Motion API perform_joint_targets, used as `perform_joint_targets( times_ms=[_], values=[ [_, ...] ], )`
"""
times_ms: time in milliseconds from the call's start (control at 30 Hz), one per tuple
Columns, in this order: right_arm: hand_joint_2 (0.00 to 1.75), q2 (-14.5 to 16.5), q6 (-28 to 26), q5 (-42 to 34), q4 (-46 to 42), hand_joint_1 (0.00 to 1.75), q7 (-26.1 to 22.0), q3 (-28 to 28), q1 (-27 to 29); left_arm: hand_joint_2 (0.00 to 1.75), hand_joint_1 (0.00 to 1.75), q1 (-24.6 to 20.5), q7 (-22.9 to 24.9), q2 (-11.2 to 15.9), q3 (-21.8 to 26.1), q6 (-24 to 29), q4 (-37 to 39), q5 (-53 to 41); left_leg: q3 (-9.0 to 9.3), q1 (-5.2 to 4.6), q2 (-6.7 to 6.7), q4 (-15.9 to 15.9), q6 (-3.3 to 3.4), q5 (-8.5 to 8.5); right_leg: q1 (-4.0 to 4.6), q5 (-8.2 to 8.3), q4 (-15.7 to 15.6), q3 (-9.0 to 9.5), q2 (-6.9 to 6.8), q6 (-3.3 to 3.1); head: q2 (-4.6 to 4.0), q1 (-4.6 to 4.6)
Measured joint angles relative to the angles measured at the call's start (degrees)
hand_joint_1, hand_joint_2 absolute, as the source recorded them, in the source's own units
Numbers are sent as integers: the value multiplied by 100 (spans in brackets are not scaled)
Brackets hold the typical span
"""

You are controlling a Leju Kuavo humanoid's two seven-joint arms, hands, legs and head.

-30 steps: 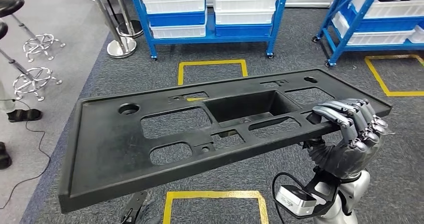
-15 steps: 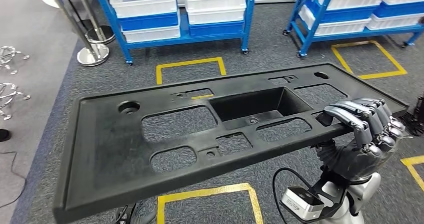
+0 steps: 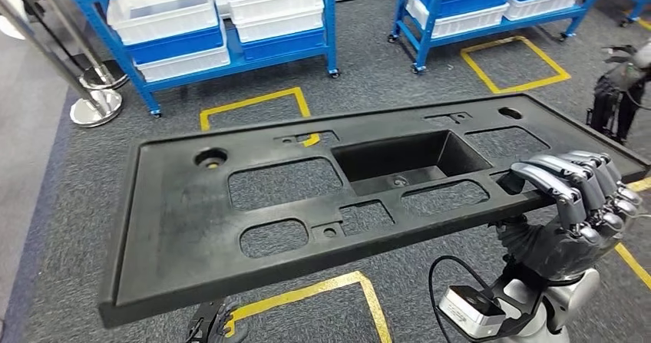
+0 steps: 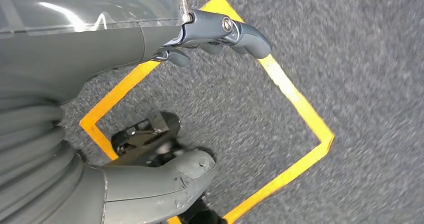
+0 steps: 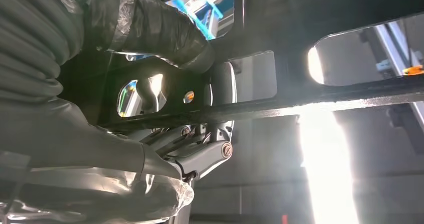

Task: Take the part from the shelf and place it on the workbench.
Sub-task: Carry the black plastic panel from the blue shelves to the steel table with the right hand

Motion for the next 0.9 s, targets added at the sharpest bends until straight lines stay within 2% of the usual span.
perform_joint_targets(
  times_ms=[33, 67, 100, 167, 200, 233, 300, 333, 367, 433, 500, 533, 567, 633, 700, 733, 800, 833, 900],
  values=[
    [175, 0, 0, 7, -9, 175, -7, -11, 24, 175, 0, 12, 1, 0, -3, 0, 1, -4, -40, -8, -20, 100, 31, 19, 19, 12, 1, -13, 73, -9, 0, 0],
    [175, 0, 0, 14, -21, 175, -17, -24, 47, 175, 0, 17, 1, 0, -4, 1, 1, -8, 19, -22, -42, -11, 71, 142, 33, 23, 1, -20, 144, -13, 0, 0],
    [175, 0, -1, 20, -41, 175, -27, -38, 65, 175, 0, 14, 2, 1, -5, 3, 2, -13, 177, -44, -101, -327, 123, 350, 41, 33, 1, -20, 217, -10, 0, 0],
    [175, 0, -1, 26, -77, 175, -37, -58, 75, 175, 0, 0, 1, 14, -7, 13, 2, -16, 525, -85, -406, -1052, 236, 690, 27, 60, -3, -29, 342, 18, 0, 1],
    [175, 0, -1, 26, -87, 175, -38, -63, 78, 175, 0, -6, 1, 21, -8, 19, 2, -15, 637, -103, -541, -1294, 277, 775, 4, 83, -8, -45, 405, 51, 0, -1],
    [175, 0, 0, 25, -91, 175, -38, -70, 85, 175, 0, -11, 1, 27, -9, 28, 2, -13, 681, -116, -623, -1401, 302, 788, -24, 110, -18, -68, 467, 90, 0, -2],
    [175, 1, 0, 22, -101, 175, -38, -94, 107, 175, 0, -21, 1, 26, -10, 51, 1, -9, 726, -123, -527, -1523, 320, 824, -53, 169, -54, -101, 591, 178, 0, -4],
    [175, -1, -1, 19, -109, 175, -38, -111, 114, 175, 0, -27, 1, 22, -11, 63, 0, -8, 759, -115, -443, -1611, 325, 865, -41, 163, -43, -121, 533, 199, 0, -3],
    [175, -1, -2, 11, -117, 175, -39, -126, 112, 175, 0, -34, -1, 17, -11, 73, -1, -8, 792, -104, -358, -1702, 338, 913, -21, 99, 34, -166, 406, 214, 0, 0],
    [175, -2, -3, -19, -125, 175, -42, -142, 106, 175, 0, -24, -1, 9, -13, 83, 1, -10, 815, -102, -180, -1795, 355, 974, 7, -223, 517, -391, 48, 230, 0, 3],
    [175, -2, -2, -46, -123, 175, -42, -149, 115, 175, 0, 12, -1, 9, -16, 88, 2, -17, 778, -108, -1, -1774, 356, 973, -3, -534, 1149, -667, -106, 272, 0, 4],
    [175, -2, -1, -56, -122, 175, -44, -153, 121, 175, 0, 26, -1, 8, -18, 89, 2, -21, 754, -108, 88, -1750, 348, 966, -16, -559, 1281, -709, -139, 294, 0, 4],
    [175, -2, -1, -69, -121, 175, -46, -157, 124, 175, 0, 32, -1, 5, -21, 90, 2, -24, 728, -106, 172, -1719, 337, 954, -31, -487, 1210, -642, -172, 315, 0, 4],
    [175, -6, 0, -104, -121, 175, -52, -163, 123, 175, 0, 32, -1, 1, -31, 95, 2, -21, 684, -99, 313, -1631, 296, 908, -48, -221, 563, -237, -324, 334, 0, 4],
    [175, -9, 0, -149, -119, 175, -58, -165, 129, 175, 0, 38, -2, 3, -38, 108, 2, -8, 660, -117, 419, -1538, 232, 842, -21, -86, 50, 75, -514, 288, 0, 3],
    [175, -9, -1, -172, -117, 175, -63, -165, 133, 175, 0, 46, -3, 5, -39, 115, 2, -2, 659, -128, 465, -1508, 199, 816, -3, -91, -26, 113, -551, 249, 0, 3],
    [175, -12, -2, -218, -115, 175, -75, -168, 139, 175, 0, 62, -4, 4, -40, 117, 2, 1, 674, -130, 559, -1487, 139, 790, 14, -76, -11, 94, -452, 172, 0, 1],
    [175, -13, -2, -233, -115, 175, -81, -169, 141, 175, 0, 68, -5, 3, -40, 118, 2, 2, 675, -115, 535, -1462, 106, 759, 7, -61, -27, 89, -397, 139, 0, 0],
    [175, -14, -1, -251, -115, 175, -93, -172, 137, 175, 0, 83, -9, 3, -41, 122, 2, 4, 563, -77, 307, -1181, 48, 533, -14, -23, -63, 85, -290, 72, 0, 0]
  ],
)
